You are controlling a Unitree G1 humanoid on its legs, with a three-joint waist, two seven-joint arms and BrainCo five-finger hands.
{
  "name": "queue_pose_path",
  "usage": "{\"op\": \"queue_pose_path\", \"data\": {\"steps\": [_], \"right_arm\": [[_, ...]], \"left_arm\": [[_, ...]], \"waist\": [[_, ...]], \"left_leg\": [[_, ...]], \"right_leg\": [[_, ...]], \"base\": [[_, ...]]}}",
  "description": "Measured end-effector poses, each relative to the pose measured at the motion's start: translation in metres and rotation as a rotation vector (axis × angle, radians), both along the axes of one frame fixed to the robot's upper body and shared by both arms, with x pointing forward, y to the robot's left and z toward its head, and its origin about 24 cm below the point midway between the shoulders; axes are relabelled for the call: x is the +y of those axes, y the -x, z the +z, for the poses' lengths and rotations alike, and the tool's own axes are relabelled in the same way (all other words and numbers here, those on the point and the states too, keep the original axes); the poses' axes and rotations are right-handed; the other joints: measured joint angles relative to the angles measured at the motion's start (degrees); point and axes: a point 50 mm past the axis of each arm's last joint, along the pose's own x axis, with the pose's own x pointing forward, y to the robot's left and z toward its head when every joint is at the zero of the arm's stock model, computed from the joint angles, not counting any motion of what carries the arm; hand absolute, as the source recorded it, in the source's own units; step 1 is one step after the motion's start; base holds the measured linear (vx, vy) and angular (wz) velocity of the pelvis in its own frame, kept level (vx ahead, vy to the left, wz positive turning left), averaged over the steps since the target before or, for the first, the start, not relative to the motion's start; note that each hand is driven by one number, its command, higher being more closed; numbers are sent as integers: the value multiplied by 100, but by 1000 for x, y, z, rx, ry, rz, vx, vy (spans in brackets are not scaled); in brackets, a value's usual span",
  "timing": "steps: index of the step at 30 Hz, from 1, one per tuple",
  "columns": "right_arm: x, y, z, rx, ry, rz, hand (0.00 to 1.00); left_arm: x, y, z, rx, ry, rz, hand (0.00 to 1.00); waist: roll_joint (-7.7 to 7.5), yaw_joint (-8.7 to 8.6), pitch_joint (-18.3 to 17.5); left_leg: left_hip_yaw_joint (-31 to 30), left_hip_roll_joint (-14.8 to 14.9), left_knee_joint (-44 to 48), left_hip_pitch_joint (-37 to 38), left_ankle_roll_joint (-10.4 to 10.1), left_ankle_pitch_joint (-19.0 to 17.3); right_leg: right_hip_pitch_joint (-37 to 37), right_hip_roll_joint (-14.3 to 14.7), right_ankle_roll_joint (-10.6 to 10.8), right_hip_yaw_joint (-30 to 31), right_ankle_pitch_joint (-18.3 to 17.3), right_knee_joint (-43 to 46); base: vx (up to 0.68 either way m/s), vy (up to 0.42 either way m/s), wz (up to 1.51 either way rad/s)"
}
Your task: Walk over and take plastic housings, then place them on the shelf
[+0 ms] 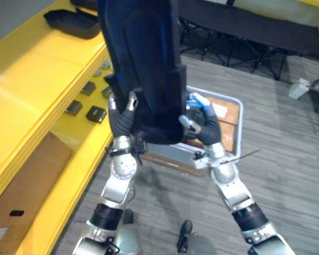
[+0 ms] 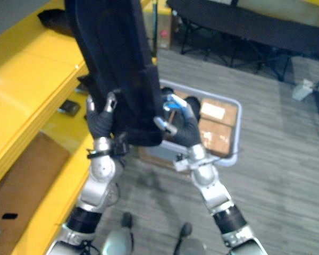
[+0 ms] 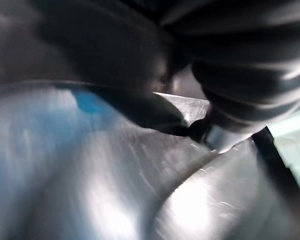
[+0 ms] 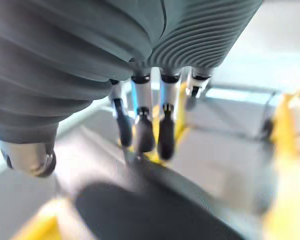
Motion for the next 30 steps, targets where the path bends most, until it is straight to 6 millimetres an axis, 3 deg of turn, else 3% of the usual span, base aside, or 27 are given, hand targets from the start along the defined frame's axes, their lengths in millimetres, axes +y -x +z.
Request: {"op": "queue_pose_path", "data": {"steps": [5, 10, 17, 22, 25, 27, 30], "right_arm": [[-35, 5, 23, -82, -103, -8, 0], [-69, 5, 19, -31, -169, -106, 0], [-112, 18, 7, 19, -182, -248, 0], [-117, 21, 0, 48, -187, -287, 0], [-135, 24, -6, 98, -241, -396, 0], [-159, 28, -27, 224, -275, -517, 0], [-187, 43, -87, 521, -384, -669, 0]], "left_arm": [[22, -1, -31, 142, -56, 162, 100], [49, 6, -74, 337, -52, 300, 100], [97, 34, -109, 471, -29, 522, 100], [107, 43, -115, 486, -30, 573, 100], [121, 52, -115, 457, -3, 652, 100], [141, 67, -111, 408, 28, 760, 100], [152, 89, -94, 274, 56, 852, 100]], "waist": [[-171, -76, -123], [-320, -135, -363], [-170, -220, -712], [-56, -254, -914], [-6, -308, -954], [-14, -361, -995], [-47, -370, -1033]], "left_leg": [[118, 27, -40, 128, -47, -11], [212, 4, -294, 379, -55, -11], [399, -61, -662, 709, -50, 41], [432, -96, -976, 869, -51, 116], [428, -102, -1125, 929, -42, 206], [432, -104, -1123, 918, -30, 226], [434, -109, -1112, 905, -48, 235]], "right_leg": [[91, 47, 66, 114, 134, -153], [271, 56, 84, 136, 171, -321], [388, 11, 125, 309, 194, -369], [416, -2, 208, 338, 137, -408], [422, 6, 234, 325, 117, -416], [419, 7, 233, 325, 118, -434], [412, 7, 233, 333, 118, -451]], "base": [[38, 3, -13], [55, 2, -5], [30, 12, -9], [-13, 4, -1], [-3, -4, 2], [16, -1, 0], [40, -1, 0]]}}
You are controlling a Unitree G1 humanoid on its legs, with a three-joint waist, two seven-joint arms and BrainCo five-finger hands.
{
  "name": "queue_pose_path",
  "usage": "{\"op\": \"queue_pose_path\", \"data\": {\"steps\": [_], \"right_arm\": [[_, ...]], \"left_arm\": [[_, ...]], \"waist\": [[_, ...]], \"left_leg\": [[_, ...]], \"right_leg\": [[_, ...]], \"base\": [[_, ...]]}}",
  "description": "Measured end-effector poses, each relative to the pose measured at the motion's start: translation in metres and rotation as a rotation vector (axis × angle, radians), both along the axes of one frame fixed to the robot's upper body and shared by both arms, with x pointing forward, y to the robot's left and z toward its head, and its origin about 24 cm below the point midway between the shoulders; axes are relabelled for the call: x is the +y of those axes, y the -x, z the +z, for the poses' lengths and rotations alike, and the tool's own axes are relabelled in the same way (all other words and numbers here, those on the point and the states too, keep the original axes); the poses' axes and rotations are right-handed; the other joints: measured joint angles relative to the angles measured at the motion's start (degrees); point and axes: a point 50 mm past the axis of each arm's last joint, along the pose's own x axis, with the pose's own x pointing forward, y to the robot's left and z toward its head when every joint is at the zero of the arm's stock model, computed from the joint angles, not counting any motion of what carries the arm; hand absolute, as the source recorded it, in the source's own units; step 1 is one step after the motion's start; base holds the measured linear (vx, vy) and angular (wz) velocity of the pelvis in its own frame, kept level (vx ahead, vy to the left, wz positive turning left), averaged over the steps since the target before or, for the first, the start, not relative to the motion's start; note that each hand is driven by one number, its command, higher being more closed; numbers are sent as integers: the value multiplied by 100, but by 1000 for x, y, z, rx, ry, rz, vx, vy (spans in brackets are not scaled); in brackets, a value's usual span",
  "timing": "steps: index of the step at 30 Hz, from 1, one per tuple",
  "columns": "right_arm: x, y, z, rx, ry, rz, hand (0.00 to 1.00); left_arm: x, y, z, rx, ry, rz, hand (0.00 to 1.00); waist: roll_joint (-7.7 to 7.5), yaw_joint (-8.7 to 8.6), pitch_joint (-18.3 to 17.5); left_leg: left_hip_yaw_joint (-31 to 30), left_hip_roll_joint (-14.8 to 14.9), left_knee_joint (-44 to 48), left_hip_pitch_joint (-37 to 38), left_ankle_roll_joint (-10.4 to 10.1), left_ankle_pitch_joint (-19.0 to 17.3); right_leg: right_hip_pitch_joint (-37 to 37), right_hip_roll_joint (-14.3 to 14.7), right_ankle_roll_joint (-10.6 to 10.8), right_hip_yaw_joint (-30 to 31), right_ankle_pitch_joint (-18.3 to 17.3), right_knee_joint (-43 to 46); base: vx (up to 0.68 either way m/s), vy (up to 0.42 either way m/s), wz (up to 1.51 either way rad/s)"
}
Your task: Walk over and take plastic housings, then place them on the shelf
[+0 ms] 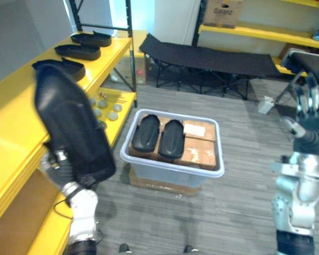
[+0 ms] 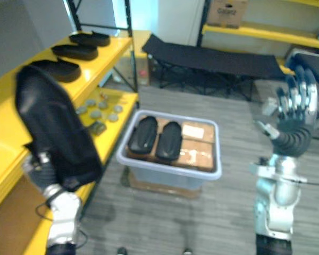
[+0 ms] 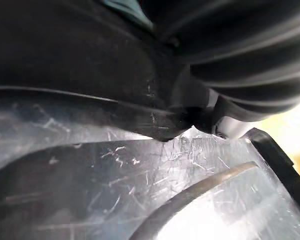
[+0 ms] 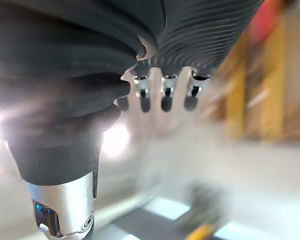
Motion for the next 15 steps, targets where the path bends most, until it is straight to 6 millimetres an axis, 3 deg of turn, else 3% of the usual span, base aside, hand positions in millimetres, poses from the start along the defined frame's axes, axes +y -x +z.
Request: {"op": "queue_pose_path", "data": {"steps": [2, 3, 6, 7, 9, 10, 15], "right_arm": [[0, 14, -29, 87, -84, -44, 0], [3, 17, -34, 94, -101, -34, 0], [11, 10, -30, 73, -78, 40, 0], [23, -5, -23, 39, -76, 109, 0], [34, -16, -18, 23, -78, 165, 0], [50, -30, -15, 20, -75, 222, 0], [80, -49, -28, 96, -98, 328, 0]], "left_arm": [[-3, 15, 14, -81, -39, 3, 100], [-6, 22, 22, -128, -51, 6, 100], [-13, 29, 35, -212, -60, -20, 100], [-15, 32, 40, -234, -68, -24, 100], [-13, 35, 42, -232, -81, -25, 100], [-8, 42, 45, -225, -109, -14, 100], [13, 72, 46, -154, -176, 89, 100]], "waist": [[49, -3, 3], [94, -7, 1], [177, 23, 18], [237, 141, 16], [267, 197, 4], [293, 283, 9], [251, 810, 13]], "left_leg": [[1, -17, 14, -5, -2, -5], [0, -24, 14, -2, 6, -22], [-57, -37, 14, -5, -2, -47], [-163, -34, 26, -41, -5, -45], [-277, -34, 90, -167, -5, -45], [-480, -36, 135, -293, -9, -24], [-1074, -122, 178, -423, -5, 41]], "right_leg": [[0, -16, 1, 9, 0, -12], [2, -24, 3, 16, 0, -16], [55, -38, 43, -61, -30, -23], [71, -31, 64, -131, -71, -37], [83, -31, 69, -250, -76, -67], [109, -24, 66, -444, -90, -84], [324, -74, 50, -1064, -255, 42]], "base": [[20, 0, -1], [0, 0, 0], [-29, -1, 13], [-43, -16, 23], [-47, -25, 40], [-34, -27, 56], [44, -33, 68]]}}
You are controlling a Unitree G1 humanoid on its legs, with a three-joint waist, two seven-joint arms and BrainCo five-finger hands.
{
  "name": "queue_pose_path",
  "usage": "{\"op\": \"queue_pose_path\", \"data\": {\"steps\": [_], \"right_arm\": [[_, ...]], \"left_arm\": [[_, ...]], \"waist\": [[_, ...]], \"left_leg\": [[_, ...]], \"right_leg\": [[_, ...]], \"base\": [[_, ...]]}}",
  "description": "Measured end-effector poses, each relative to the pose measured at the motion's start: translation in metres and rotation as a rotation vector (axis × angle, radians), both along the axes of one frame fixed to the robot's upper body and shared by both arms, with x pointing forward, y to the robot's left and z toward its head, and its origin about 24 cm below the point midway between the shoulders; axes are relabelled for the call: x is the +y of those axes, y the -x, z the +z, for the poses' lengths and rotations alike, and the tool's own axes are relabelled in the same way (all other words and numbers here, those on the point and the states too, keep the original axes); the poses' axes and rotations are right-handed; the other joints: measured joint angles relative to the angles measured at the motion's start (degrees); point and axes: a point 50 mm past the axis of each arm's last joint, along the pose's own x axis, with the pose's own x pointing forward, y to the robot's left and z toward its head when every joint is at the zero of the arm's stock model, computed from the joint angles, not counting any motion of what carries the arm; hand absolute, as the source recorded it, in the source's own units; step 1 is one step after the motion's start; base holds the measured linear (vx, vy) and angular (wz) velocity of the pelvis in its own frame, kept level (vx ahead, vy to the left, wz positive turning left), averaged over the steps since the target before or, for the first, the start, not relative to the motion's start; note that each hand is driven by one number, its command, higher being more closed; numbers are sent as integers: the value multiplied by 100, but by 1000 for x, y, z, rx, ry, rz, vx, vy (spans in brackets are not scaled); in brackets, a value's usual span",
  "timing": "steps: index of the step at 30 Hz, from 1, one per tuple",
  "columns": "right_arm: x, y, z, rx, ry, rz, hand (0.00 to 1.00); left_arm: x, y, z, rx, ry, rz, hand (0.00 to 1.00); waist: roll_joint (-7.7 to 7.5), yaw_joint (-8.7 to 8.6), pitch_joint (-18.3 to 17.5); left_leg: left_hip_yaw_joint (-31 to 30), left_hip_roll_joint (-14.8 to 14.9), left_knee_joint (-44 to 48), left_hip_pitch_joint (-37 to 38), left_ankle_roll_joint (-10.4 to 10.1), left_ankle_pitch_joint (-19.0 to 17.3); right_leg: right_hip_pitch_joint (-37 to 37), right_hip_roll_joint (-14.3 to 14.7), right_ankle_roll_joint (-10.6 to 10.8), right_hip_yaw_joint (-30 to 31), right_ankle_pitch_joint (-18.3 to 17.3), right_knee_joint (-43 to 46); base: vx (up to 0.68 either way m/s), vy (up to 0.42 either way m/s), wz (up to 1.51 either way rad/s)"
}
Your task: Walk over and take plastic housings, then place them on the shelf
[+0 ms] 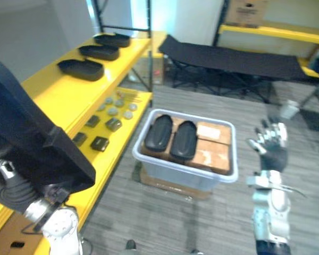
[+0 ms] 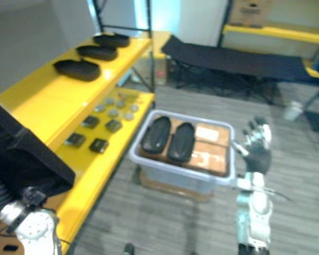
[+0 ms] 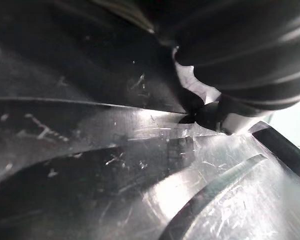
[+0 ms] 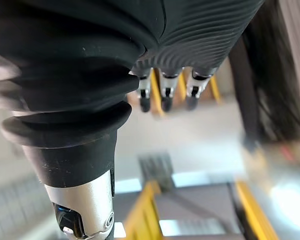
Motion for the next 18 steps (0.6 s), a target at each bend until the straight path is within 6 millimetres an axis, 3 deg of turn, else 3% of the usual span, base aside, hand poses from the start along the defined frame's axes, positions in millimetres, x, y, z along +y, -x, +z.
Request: {"op": "queue_pose_path", "data": {"steps": [6, 9, 18], "right_arm": [[39, -16, -15, 90, 10, 93, 0], [54, -18, -16, 105, 38, 130, 0], [50, -20, -18, 152, 66, 112, 0]], "left_arm": [[20, 48, -12, 69, 53, 153, 100], [21, 62, -7, 34, 39, 155, 100], [24, 73, 2, -79, 49, 135, 100]], "waist": [[-74, 581, 125], [-157, 708, 131], [-238, 752, 262]], "left_leg": [[-720, -279, 280, -195, 41, -106], [-918, -396, 501, -316, 57, -238], [-937, -403, 1176, -616, 55, -570]], "right_leg": [[389, -161, 23, -632, -193, 107], [436, -247, 7, -713, -334, 249], [402, -224, -41, -660, -510, 335]], "base": [[65, -14, 64], [25, 13, 40], [-18, 5, -1]]}}
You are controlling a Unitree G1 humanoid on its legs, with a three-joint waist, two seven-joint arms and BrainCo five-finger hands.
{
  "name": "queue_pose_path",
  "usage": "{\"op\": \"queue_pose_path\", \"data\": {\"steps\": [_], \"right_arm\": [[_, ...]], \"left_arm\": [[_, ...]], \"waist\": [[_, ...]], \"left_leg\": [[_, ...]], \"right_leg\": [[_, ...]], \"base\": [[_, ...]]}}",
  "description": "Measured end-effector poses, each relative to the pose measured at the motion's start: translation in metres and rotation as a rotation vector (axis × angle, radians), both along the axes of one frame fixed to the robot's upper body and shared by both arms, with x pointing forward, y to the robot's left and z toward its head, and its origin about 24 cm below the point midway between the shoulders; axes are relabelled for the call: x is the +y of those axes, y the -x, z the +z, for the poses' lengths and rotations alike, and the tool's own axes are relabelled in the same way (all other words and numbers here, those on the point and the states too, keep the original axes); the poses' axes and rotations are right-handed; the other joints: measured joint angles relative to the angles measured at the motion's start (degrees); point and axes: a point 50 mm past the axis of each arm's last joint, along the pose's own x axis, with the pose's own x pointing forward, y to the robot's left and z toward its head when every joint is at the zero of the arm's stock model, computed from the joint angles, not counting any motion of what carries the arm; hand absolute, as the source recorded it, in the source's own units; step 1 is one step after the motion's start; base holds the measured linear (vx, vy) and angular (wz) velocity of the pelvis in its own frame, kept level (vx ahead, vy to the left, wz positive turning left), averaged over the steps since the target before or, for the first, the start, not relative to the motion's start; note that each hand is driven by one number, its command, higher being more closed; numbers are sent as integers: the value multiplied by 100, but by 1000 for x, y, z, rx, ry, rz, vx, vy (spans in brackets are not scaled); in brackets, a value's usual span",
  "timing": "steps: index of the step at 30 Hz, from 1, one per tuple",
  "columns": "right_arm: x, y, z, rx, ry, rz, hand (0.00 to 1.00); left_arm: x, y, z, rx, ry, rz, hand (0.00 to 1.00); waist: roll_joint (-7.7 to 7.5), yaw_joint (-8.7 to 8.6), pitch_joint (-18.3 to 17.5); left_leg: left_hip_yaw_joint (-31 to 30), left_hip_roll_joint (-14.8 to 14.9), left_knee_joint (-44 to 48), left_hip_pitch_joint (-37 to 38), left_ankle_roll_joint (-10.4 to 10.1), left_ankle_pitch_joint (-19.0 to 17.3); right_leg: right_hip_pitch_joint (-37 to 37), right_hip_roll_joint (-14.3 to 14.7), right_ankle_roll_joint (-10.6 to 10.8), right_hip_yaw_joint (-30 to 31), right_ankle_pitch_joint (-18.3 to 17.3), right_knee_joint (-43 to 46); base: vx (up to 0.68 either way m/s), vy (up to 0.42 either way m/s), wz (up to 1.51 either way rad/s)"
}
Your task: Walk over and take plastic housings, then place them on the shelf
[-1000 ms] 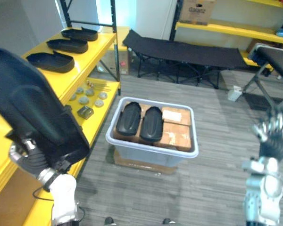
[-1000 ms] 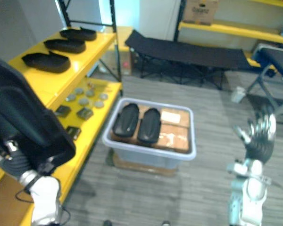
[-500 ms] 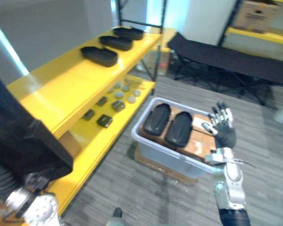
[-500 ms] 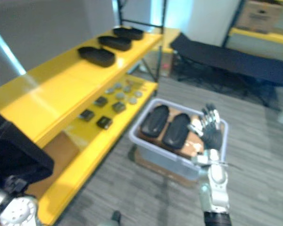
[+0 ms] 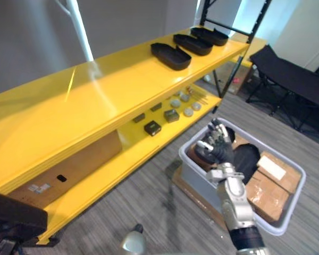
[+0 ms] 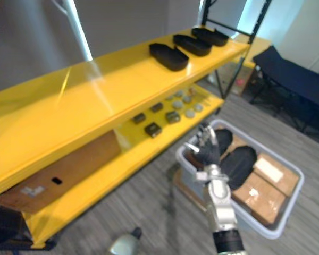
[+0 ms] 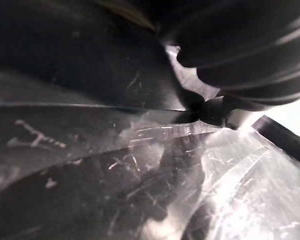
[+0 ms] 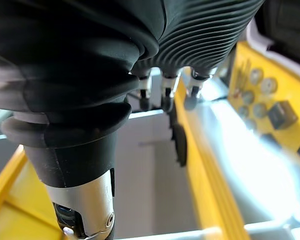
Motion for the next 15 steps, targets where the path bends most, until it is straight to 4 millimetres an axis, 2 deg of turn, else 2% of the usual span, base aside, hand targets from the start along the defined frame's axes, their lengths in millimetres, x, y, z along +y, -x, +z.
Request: {"op": "queue_pose_path", "data": {"steps": [5, 7, 10, 13, 15], "right_arm": [[-5, 0, -1, 11, 15, 17, 0], [-11, 4, -5, 36, 44, -3, 0], [-20, 11, -15, 79, 73, -63, 0], [-18, 11, -14, 78, 111, -59, 0], [-15, 9, -11, 65, 133, -44, 0]], "left_arm": [[0, 0, 0, 0, 4, 3, 100], [-1, -5, 0, -1, -2, -34, 100], [-1, -14, 4, -7, -24, -84, 100], [0, -14, 5, -2, -25, -97, 100], [1, -15, 6, -21, -16, -113, 100]], "waist": [[-53, 6, -5], [-55, -56, -2], [-69, -79, 35], [-56, 4, 72], [-16, 14, 98]], "left_leg": [[-69, -79, 443, -311, 29, -186], [-247, -248, 679, -525, 150, -289], [3, -212, 790, -765, 205, -270], [35, -223, 715, -689, 276, -159], [-69, -305, 761, -662, 361, -137]], "right_leg": [[-14, -9, 42, -95, 21, 67], [204, -46, 51, -532, 30, 62], [431, -137, 49, -965, 48, 344], [367, -311, -42, -666, 158, 895], [170, -425, -75, -51, 245, 1441]], "base": [[3, 14, 15], [-7, 54, 90], [14, 113, 132], [55, 143, 69], [41, 76, 30]]}}
